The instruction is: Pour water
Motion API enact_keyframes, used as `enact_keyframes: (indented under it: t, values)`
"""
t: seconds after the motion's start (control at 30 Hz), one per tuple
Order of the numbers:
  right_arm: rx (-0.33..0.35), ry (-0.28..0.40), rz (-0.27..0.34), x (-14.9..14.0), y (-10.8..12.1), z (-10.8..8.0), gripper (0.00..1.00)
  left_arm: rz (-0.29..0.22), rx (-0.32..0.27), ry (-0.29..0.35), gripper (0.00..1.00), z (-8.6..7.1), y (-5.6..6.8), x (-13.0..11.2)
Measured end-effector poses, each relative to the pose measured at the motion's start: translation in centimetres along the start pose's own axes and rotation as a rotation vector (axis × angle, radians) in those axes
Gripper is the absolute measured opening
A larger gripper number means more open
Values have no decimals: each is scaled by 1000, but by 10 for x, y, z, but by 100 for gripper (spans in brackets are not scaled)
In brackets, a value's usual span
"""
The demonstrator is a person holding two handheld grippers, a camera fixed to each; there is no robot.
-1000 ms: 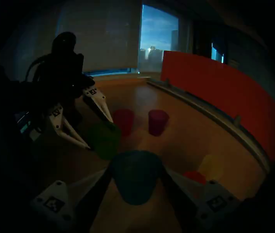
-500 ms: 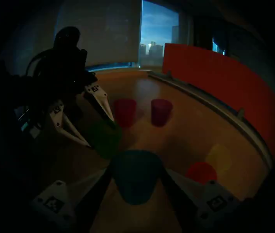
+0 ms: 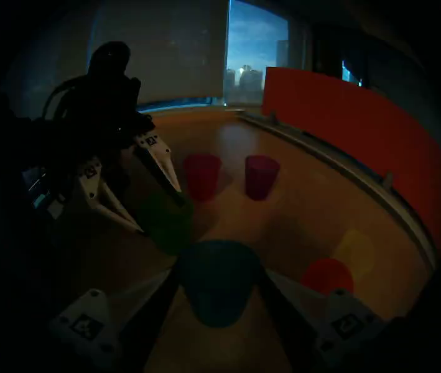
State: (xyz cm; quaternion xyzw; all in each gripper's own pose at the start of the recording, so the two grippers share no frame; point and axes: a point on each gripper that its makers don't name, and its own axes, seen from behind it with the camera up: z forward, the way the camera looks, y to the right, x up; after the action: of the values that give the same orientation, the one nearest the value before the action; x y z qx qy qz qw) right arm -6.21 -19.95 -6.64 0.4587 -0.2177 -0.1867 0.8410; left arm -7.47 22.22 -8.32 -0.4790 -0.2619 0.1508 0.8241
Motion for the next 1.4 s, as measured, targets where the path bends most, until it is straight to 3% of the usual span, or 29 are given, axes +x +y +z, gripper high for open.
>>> enact_keyframes:
  t: [0.5, 1.1, 1.4]
  values:
    - [-5, -10, -4, -5, -2, 2, 96, 16, 34, -47, 91, 2, -6, -10]
    - [16, 7, 27, -9, -9, 17, 96, -3, 66, -64, 92, -15, -11, -20]
    - [11, -2, 27, -17, -9, 6, 97, -28, 78, -56, 93, -24, -12, -24]
